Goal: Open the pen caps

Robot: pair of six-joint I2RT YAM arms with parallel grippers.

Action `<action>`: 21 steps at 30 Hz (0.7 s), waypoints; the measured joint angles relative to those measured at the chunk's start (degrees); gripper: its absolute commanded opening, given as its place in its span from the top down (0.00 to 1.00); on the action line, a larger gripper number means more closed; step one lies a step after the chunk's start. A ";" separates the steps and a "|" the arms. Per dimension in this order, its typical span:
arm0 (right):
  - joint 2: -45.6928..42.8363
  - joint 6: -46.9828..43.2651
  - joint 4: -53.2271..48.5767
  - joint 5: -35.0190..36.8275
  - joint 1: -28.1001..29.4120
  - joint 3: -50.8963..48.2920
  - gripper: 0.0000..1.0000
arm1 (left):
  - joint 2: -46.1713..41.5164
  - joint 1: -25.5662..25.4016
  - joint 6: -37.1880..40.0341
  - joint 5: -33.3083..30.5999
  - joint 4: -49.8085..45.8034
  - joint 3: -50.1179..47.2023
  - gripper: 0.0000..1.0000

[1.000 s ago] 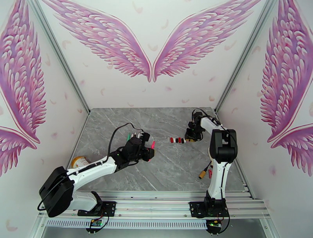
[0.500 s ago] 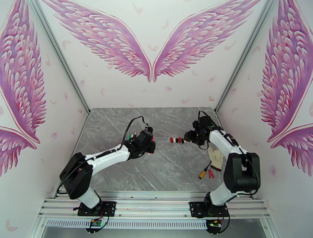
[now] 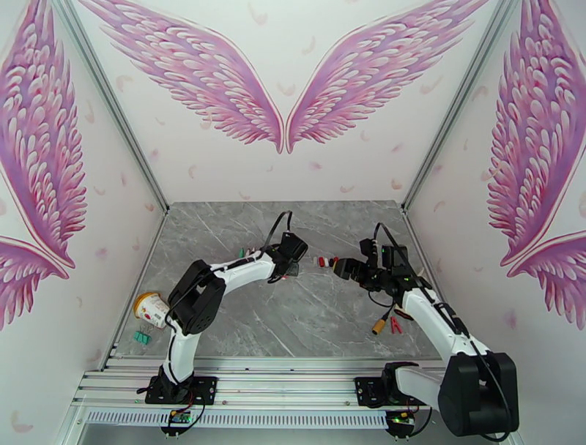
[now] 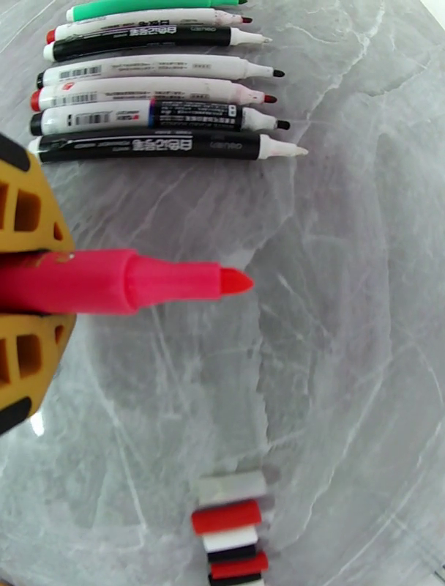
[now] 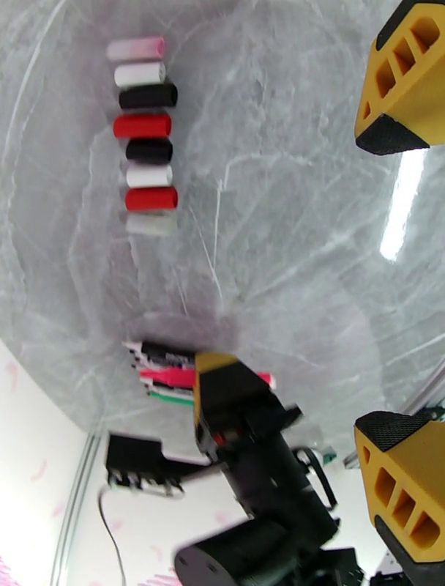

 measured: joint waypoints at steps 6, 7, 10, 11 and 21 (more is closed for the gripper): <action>-2.58 1.20 1.25 -2.86 0.00 -0.96 0.01 | 4.28 1.33 1.27 -2.60 -3.15 2.89 0.95; -2.91 1.44 1.55 -3.15 0.02 -0.96 0.01 | 4.92 1.62 1.33 -2.97 -3.72 3.39 0.94; -3.34 1.84 2.08 -3.87 0.04 -0.96 0.01 | 6.19 2.21 1.49 -4.02 -4.70 4.48 0.93; -3.37 1.99 2.10 -4.07 0.04 -0.96 0.01 | 6.45 2.40 1.60 -4.33 -4.90 4.66 0.93; -3.37 2.23 2.21 -4.55 0.04 -0.96 0.01 | 7.72 3.26 3.50 -6.05 -6.16 6.93 0.83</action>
